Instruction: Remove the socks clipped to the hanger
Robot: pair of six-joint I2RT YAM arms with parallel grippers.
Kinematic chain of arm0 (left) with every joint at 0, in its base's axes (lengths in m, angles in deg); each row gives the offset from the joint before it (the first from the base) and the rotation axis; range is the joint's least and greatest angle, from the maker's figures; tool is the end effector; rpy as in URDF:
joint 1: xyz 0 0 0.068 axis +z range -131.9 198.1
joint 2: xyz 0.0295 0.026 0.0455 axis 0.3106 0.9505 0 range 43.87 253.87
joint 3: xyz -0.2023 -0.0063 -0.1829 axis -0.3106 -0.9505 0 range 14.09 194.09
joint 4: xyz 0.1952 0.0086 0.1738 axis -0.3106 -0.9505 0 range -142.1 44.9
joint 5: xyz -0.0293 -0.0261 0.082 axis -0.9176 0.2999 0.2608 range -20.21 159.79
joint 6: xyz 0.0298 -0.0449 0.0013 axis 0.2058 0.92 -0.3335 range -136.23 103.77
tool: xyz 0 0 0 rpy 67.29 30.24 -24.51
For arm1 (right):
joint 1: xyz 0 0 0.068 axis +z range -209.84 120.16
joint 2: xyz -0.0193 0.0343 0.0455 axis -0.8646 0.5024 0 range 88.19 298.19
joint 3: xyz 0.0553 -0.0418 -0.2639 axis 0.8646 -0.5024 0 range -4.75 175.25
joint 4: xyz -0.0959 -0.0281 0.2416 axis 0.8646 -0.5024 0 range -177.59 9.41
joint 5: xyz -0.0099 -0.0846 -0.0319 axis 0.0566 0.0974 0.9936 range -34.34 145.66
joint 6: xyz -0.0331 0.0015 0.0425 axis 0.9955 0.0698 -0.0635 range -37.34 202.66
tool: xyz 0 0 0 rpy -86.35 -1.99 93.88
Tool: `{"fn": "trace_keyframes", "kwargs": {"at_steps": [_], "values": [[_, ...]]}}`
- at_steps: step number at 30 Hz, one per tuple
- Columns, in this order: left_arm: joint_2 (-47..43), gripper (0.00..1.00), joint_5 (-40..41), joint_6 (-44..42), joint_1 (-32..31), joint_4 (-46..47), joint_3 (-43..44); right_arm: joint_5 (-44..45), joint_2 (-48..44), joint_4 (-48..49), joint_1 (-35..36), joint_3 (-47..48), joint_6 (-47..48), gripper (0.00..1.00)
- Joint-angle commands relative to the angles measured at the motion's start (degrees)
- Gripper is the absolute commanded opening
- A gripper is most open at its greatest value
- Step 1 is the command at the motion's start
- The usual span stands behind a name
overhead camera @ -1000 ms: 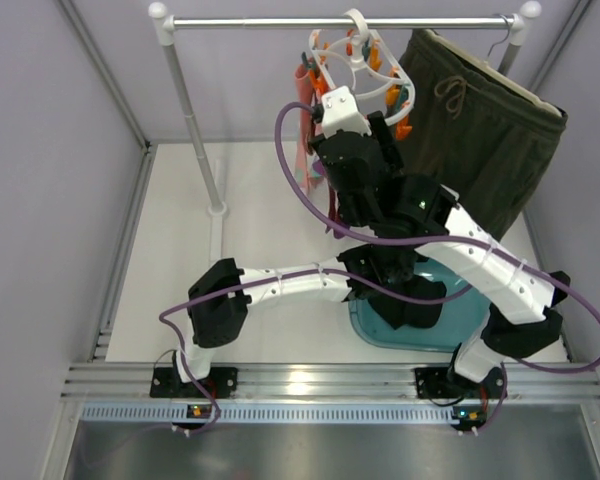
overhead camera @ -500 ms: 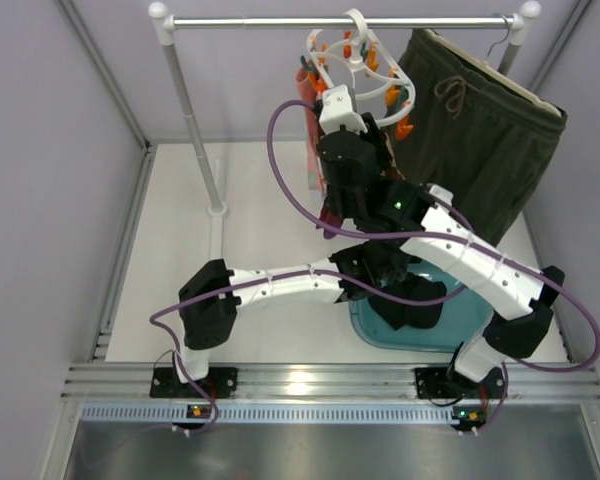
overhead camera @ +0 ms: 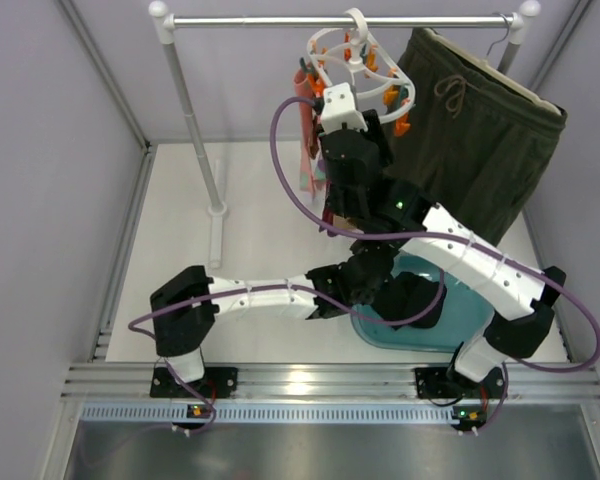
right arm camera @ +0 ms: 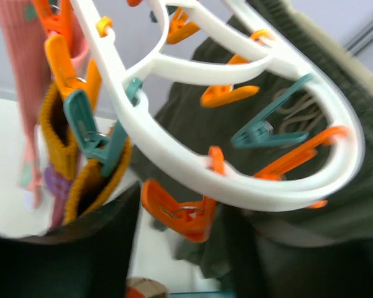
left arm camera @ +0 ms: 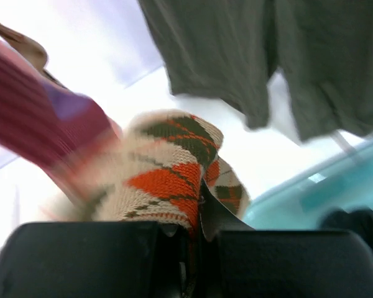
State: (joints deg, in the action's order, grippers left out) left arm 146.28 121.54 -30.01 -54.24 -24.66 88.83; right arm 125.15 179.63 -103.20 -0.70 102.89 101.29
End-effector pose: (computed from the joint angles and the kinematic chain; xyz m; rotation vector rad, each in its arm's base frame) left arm 0.1531 -0.3888 0.2985 0.5616 1.5503 -0.0119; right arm 0.1985 0.2672 0.4937 -0.2010 1.6180 -0.4730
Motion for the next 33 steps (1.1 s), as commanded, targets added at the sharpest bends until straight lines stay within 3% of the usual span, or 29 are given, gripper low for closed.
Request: {"fn": "trace_keyframes", "kwargs": {"at_steps": [1, 3, 8, 15, 17, 19, 20, 21, 24, 29, 33], "values": [[-9.49, 0.0, -5.15, 9.73, -2.1, 1.71, -4.33, -6.71, -3.54, -4.27, -0.6, 1.88, -6.39, 0.6], [-11.17, 0.0, -6.74, 12.37, -3.25, 0.83, -5.82, -9.45, -4.42, -8.91, -0.6, 2.49, -9.04, 0.75], [-14.34, 0.0, -12.54, 19.38, -7.9, -2.86, -7.68, -22.54, -9.77, -17.45, -0.95, 1.44, -17.74, 0.99], [-11.54, 0.0, -21.6, 29.6, -9.49, -6.03, -9.18, -38.36, -21.99, -25.55, -1.39, -5.76, -26.18, 0.99], [-8.82, 0.09, -23.08, 29.51, -9.49, -6.73, -6.9, -42.24, -26.82, -25.38, -1.39, -9.52, -26.89, 0.99], [-4.6, 0.3, -24.23, 28.99, -9.49, -8.49, -4.44, -43.3, -30.59, -24.85, -1.39, -11.91, -27.95, 0.99], [-3.28, 0.42, -24.5, 28.81, -9.4, -9.36, -1.47, -43.13, -31.58, -24.94, -1.39, -13.84, -28.12, 1.0], [-0.92, 0.68, -24.85, 28.72, -9.4, -11.11, -0.31, -42.52, -32.46, -25.11, -1.39, -14.46, -28.73, 1.0], [0.77, 0.98, -26.34, 28.81, -9.23, -14.11, 2.78, -39.7, -35.01, -26.61, -1.65, -16.31, -29.53, 0.99], [-5.36, 0.99, -24.51, 29.25, -9.31, -16.58, -0.28, -36.28, -37.82, -27.05, -2.27, -17.72, -29.71, 0.99], [-15.2, 0.99, -12.31, 29.16, -9.14, -16.49, -9.32, -34.86, -38.79, -25.74, -3.58, -18.78, -29.53, 0.99]]}}
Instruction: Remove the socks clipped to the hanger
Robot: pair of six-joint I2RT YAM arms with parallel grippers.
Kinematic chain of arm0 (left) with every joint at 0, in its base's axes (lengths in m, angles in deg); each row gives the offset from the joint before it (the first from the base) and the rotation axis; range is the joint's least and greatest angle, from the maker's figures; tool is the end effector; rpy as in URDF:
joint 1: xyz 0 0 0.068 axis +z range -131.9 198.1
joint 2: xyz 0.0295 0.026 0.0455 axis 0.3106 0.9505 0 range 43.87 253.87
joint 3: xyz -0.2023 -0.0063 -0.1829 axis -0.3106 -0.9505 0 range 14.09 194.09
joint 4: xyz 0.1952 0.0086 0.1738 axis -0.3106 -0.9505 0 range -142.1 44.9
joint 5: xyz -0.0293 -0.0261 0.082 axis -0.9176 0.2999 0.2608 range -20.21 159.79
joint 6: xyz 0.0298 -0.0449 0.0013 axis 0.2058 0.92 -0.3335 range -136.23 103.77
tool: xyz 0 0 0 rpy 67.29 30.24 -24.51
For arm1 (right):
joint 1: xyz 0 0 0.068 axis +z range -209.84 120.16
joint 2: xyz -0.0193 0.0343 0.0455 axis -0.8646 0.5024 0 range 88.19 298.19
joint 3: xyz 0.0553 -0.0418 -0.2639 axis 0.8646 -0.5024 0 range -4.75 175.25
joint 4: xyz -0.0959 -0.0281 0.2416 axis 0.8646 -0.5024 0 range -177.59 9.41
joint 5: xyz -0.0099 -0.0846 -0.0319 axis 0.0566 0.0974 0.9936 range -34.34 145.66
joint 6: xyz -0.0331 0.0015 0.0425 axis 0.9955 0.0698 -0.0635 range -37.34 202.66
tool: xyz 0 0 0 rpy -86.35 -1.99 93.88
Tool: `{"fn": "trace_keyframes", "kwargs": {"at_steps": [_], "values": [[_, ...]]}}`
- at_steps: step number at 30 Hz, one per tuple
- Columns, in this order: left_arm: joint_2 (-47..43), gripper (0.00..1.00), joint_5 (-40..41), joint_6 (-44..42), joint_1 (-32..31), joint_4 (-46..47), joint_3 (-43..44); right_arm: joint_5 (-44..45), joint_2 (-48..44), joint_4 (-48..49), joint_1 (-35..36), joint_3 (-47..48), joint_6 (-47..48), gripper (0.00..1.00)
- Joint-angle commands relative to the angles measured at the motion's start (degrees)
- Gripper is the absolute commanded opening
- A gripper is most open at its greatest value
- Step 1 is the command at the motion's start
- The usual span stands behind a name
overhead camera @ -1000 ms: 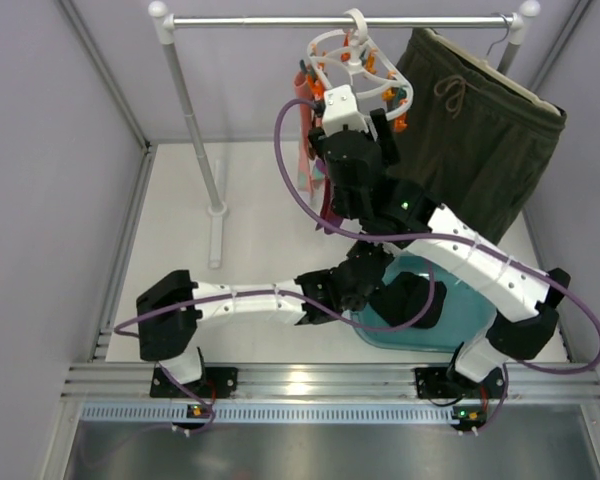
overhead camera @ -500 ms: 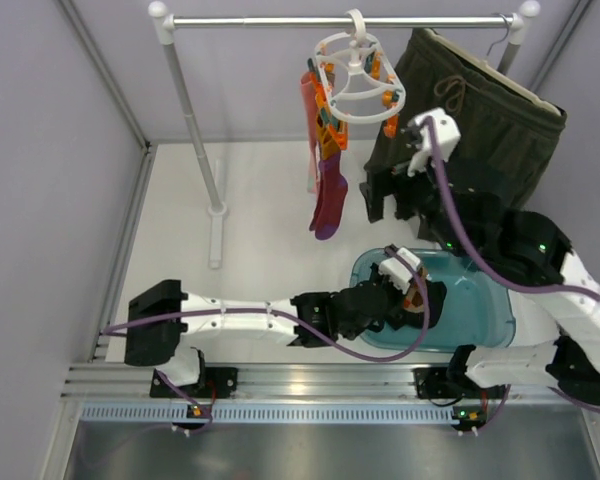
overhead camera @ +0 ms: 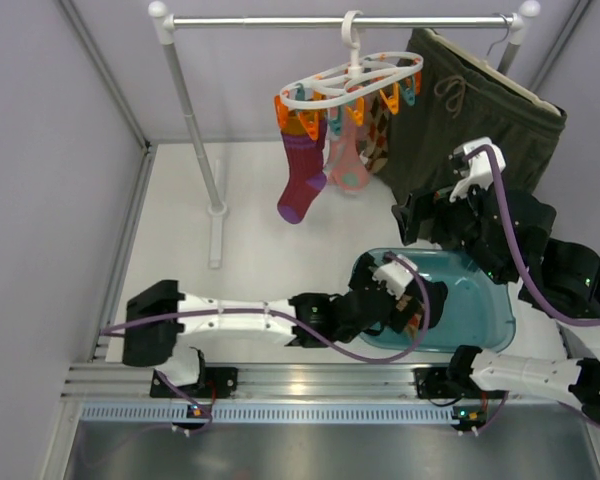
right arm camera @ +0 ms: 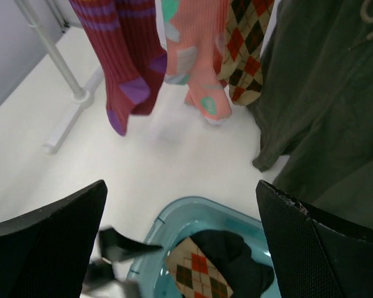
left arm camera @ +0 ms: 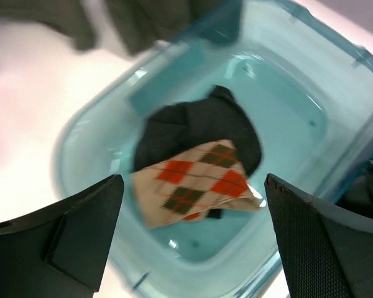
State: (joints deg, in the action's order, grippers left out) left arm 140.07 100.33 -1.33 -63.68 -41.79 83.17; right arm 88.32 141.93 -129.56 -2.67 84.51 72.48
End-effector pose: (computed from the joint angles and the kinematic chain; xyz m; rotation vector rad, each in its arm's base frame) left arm 0.0736 -0.3832 0.2754 0.7817 1.8109 -0.5931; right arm 0.0863 0.0984 0.4934 -0.3237 1.7504 0.3358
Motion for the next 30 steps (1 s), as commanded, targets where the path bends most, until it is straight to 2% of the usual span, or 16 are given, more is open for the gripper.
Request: {"fn": "trace_keyframes", "kwargs": {"at_steps": [1, 4, 5, 7, 9, 11, 14, 17, 18, 22, 28, 30], "values": [[-10.49, 0.99, 11.01, 0.49, 0.74, 0.64, -4.91, 1.96, -1.78, 1.24, -1.79, -1.27, -0.72, 0.99], [-16.47, 0.99, 9.72, 1.71, 5.82, 0.64, -9.56, 1.09, -3.19, 3.61, -1.97, -2.68, -0.81, 0.99], [-18.75, 0.99, 7.62, 1.98, 10.02, 0.73, -10.71, 0.91, -3.46, 4.05, -1.97, -3.72, -0.9, 0.99], [-20.78, 0.99, 5.06, 2.42, 14.52, 0.91, -13.25, 0.3, -4.51, 5.45, -2.06, -5.31, -1.07, 0.99], [-22.72, 0.99, -1.08, 2.68, 22.33, 2.3, -14.23, -0.4, -5.48, 6.6, -2.06, -6.54, -1.08, 0.99], [-22.9, 0.99, -6.08, 2.16, 29.96, 4.5, -15.2, -0.93, -6.97, 8.36, -2.06, -8.65, -0.99, 0.99], [-21.15, 0.99, -9.96, -0.65, 37.27, 8.64, -13.46, -3.65, -9.26, 11.0, -2.06, -11.73, -0.38, 0.99], [-18.95, 0.99, -16.55, -3.99, 42.55, 12.15, -11.87, -7.61, -10.49, 11.62, -1.97, -13.31, 0.5, 0.99], [-18.77, 0.99, -22.75, -5.13, 44.14, 16.25, -12.47, -9.1, -10.84, 11.36, -2.06, -13.49, 0.59, 0.99], [-16.76, 0.98, -37.9, -8.21, 51.35, 24.35, -14.24, -13.41, -11.55, 11.26, -1.97, -14.89, 2.0, 0.99], [-10.52, 0.99, -51.61, -9.71, 56.54, 25.87, -8.63, -20.53, -11.2, 11.44, -2.06, -16.65, 4.81, 0.99], [-7.7, 0.89, -54.09, -9.62, 56.9, 25.78, -6.95, -20.62, -11.11, 11.79, -2.06, -17.18, 5.34, 0.99]]}}
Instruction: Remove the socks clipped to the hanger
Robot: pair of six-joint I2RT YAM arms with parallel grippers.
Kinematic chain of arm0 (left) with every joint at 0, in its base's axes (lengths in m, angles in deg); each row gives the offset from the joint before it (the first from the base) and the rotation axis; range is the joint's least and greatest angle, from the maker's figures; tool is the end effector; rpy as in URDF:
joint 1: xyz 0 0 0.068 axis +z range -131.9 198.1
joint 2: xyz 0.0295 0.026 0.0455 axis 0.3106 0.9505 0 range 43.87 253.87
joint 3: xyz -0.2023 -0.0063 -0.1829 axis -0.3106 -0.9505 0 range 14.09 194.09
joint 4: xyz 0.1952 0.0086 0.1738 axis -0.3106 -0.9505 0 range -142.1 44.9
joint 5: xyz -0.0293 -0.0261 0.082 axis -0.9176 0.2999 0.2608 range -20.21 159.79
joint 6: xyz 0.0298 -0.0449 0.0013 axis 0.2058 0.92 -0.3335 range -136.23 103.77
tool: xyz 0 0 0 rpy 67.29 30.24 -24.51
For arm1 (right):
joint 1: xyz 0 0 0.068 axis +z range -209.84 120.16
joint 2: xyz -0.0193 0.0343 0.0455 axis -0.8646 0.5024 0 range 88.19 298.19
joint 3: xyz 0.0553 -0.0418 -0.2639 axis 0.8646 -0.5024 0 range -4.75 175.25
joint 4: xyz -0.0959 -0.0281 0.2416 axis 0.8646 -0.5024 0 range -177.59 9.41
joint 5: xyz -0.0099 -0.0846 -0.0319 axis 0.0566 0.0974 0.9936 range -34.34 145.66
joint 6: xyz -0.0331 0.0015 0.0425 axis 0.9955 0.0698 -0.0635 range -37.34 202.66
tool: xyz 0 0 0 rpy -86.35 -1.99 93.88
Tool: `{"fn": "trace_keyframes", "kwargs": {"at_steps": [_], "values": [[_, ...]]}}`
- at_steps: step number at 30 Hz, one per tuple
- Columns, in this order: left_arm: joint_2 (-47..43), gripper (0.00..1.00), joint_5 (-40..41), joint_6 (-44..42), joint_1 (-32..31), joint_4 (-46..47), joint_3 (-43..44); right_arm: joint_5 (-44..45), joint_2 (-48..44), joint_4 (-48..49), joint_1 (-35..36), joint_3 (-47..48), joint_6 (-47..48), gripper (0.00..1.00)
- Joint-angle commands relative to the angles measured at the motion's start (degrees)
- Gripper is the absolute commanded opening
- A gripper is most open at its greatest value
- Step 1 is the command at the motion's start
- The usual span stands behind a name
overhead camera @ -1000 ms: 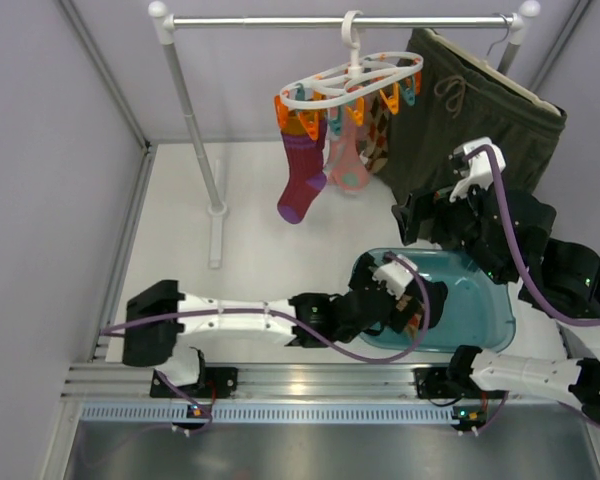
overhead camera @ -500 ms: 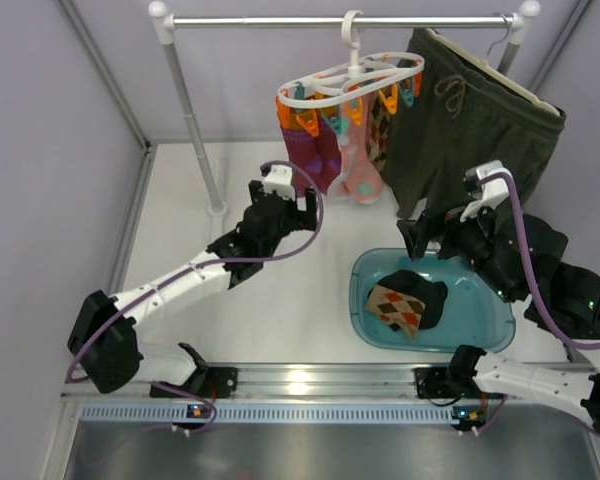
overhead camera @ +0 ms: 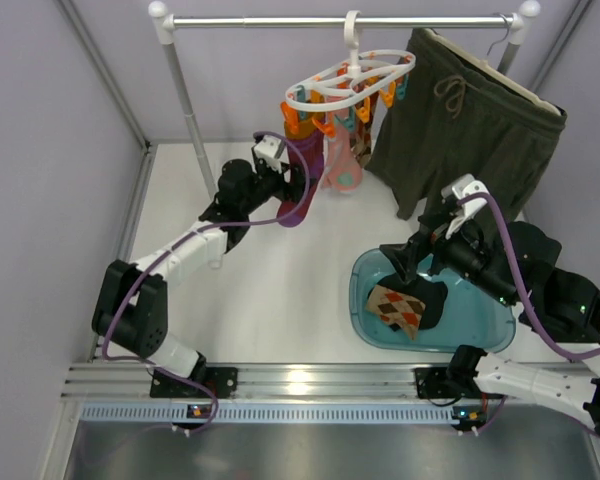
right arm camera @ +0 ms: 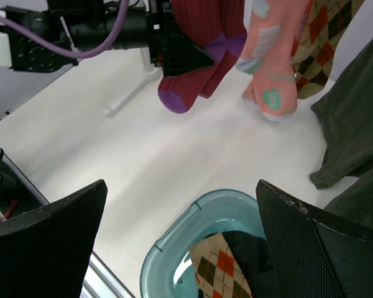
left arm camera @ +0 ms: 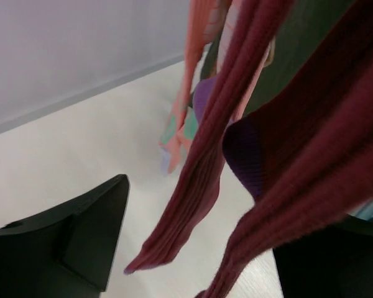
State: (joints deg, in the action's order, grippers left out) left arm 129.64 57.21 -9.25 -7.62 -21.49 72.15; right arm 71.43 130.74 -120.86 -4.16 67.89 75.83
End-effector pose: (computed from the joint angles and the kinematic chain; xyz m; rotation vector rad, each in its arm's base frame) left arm 0.3154 -0.1606 0.3081 0.4403 1.6179 -0.6134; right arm 0.0722 0.0886 0.4477 -0.5430 1.6896 0.5562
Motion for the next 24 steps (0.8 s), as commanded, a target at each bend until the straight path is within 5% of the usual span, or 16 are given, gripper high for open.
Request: {"fn": "trace_keyframes", "kwargs": {"at_steps": [1, 2, 3, 5, 9, 17, 24], "values": [[3.42, 0.83, -11.93, -1.19, 0.84, 5.56, 4.86, -3.73, 0.17, 3.53, -0.57, -0.75, 2.17, 0.99], [3.78, 0.76, -13.77, -0.57, 0.84, 5.65, 5.39, -3.73, 0.17, 3.71, -0.57, -0.83, 2.43, 0.99], [4.04, 0.52, -14.14, 0.3, 0.84, 5.91, 5.39, -3.55, 0.43, 3.88, -0.49, -1.01, 2.52, 0.99], [3.61, 0.21, -13.18, 2.06, 0.14, 7.66, 4.09, -3.47, 0.52, 4.59, -0.57, -1.01, 2.61, 0.99], [-0.33, 0.0, -4.67, 1.37, -3.81, 8.02, 1.09, -2.85, 0.78, 5.64, -0.57, -0.22, 2.44, 0.99], [-4.57, 0.0, 28.37, -4.6, -24.8, 7.94, -1.2, -2.06, -1.32, 8.98, -0.57, 3.03, -0.37, 1.0], [7.2, 0.03, 56.32, -15.59, -38.17, 7.85, 9.77, 0.39, 3.14, 3.81, -0.49, 13.9, 1.11, 0.99]]}}
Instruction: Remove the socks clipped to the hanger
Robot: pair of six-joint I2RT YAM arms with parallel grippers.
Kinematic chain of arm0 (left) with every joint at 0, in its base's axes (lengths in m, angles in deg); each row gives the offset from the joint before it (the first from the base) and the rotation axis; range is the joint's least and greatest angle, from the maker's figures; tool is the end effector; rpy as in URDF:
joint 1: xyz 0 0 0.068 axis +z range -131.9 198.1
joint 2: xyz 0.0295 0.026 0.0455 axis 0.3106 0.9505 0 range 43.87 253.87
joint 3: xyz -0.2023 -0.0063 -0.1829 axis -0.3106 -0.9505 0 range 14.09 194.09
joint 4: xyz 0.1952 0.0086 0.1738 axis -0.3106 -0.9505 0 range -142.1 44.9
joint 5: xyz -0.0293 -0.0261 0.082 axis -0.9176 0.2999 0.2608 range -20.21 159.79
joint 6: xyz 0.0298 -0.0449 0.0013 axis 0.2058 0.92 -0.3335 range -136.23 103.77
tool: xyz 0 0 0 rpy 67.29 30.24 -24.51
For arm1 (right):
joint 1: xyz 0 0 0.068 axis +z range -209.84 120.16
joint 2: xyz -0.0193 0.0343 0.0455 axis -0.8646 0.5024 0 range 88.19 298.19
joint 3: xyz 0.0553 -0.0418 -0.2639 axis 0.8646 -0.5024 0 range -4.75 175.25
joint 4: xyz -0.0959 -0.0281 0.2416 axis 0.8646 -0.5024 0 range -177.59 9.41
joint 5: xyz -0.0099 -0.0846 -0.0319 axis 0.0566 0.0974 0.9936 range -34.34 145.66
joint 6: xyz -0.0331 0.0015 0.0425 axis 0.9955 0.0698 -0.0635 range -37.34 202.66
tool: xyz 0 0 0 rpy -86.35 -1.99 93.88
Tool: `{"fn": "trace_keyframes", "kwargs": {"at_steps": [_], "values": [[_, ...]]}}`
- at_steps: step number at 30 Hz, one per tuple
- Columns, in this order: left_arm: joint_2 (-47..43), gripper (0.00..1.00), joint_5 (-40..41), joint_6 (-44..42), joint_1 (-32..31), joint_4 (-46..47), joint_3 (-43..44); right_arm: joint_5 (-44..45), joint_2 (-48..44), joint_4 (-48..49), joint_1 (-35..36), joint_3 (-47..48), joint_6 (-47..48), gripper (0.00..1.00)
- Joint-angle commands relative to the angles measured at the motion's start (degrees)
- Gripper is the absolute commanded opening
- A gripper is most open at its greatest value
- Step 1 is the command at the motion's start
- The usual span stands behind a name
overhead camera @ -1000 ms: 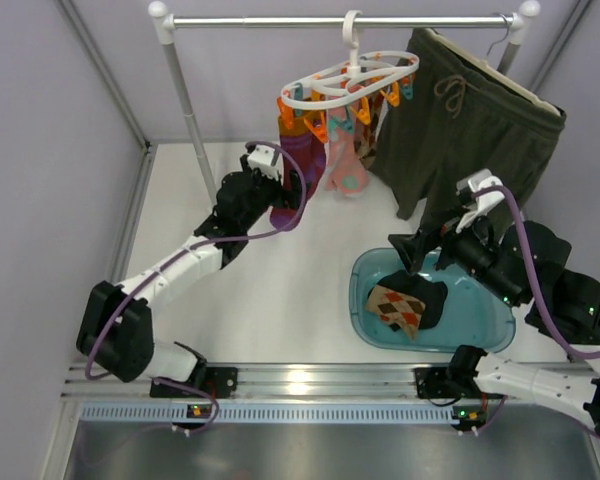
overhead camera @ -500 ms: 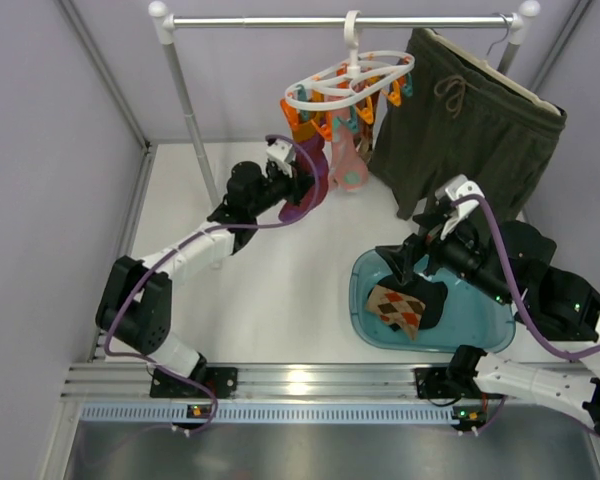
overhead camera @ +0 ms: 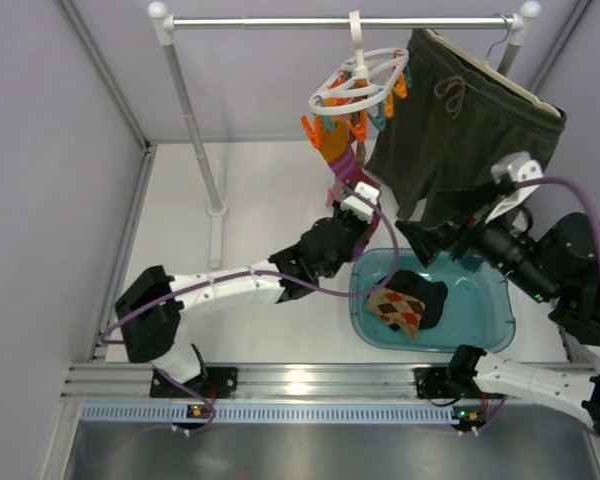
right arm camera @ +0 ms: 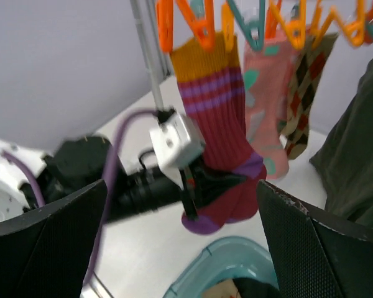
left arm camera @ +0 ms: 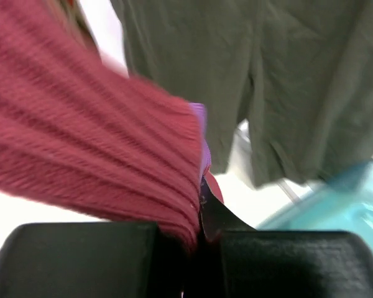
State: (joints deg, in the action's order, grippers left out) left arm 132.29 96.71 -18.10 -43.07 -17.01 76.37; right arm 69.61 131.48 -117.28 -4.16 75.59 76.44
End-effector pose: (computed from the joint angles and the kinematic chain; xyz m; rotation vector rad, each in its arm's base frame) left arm 0.1900 -0.3119 0.3269 0.4715 1.4855 -0.4595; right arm 0.0610 0.0742 0.4907 -0.4876 1.5269 0.6563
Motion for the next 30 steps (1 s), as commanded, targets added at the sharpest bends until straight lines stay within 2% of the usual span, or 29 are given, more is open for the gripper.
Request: {"fn": "trace_keyframes", "kwargs": {"at_steps": [1, 4, 6, 8, 10, 12, 13, 14, 18, 25, 26, 30], "values": [[6.22, 0.06, 19.9, -7.61, -3.34, 3.37, 8.09, 3.26, 3.55, -0.83, -0.57, 7.8, 1.29, 0.99], [10.62, 0.24, 22.91, -9.99, -4.57, 3.28, 11.36, 5.29, 8.29, -4.35, -0.49, 13.08, 2.61, 1.0], [12.55, 0.3, 23.36, -10.61, -4.75, 3.28, 13.3, 4.94, 10.23, -4.8, -0.49, 15.01, 2.96, 1.0], [13.79, 0.23, 23.53, -10.96, -4.93, 3.19, 15.05, 4.77, 10.94, -5.23, -0.49, 15.81, 3.23, 0.99], [15.28, 0.22, 23.53, -11.66, -5.1, 3.28, 16.29, 4.59, 11.47, -5.24, -0.57, 16.17, 3.4, 1.0], [15.9, 0.26, 23.36, -12.81, -5.28, 3.37, 17.69, 4.41, 11.47, -5.15, -0.49, 16.08, 3.32, 1.0], [16.6, 0.38, 23.44, -13.07, -5.19, 3.37, 17.96, 4.5, 11.38, -5.24, -0.49, 15.91, 3.4, 0.99], [16.87, 0.4, 23.71, -13.77, -5.28, 3.37, 18.48, 4.41, 11.38, -5.32, -0.57, 15.82, 3.49, 0.99], [16.61, 0.46, 23.97, -14.48, -5.28, 3.37, 19.46, 4.24, 11.21, -5.76, -0.57, 15.73, 3.41, 1.0], [16.69, 0.48, 24.84, -17.46, -4.22, 3.46, 21.56, 3.97, 10.59, -5.68, -0.57, 14.68, 3.14, 1.0], [16.61, 0.63, 25.11, -17.73, -4.14, 3.46, 21.57, 3.97, 10.5, -5.76, -0.57, 14.41, 3.06, 0.99], [15.38, 0.73, 25.55, -17.56, -3.35, 3.46, 20.69, 3.71, 10.41, -5.5, -0.57, 13.71, 2.97, 0.99]]}}
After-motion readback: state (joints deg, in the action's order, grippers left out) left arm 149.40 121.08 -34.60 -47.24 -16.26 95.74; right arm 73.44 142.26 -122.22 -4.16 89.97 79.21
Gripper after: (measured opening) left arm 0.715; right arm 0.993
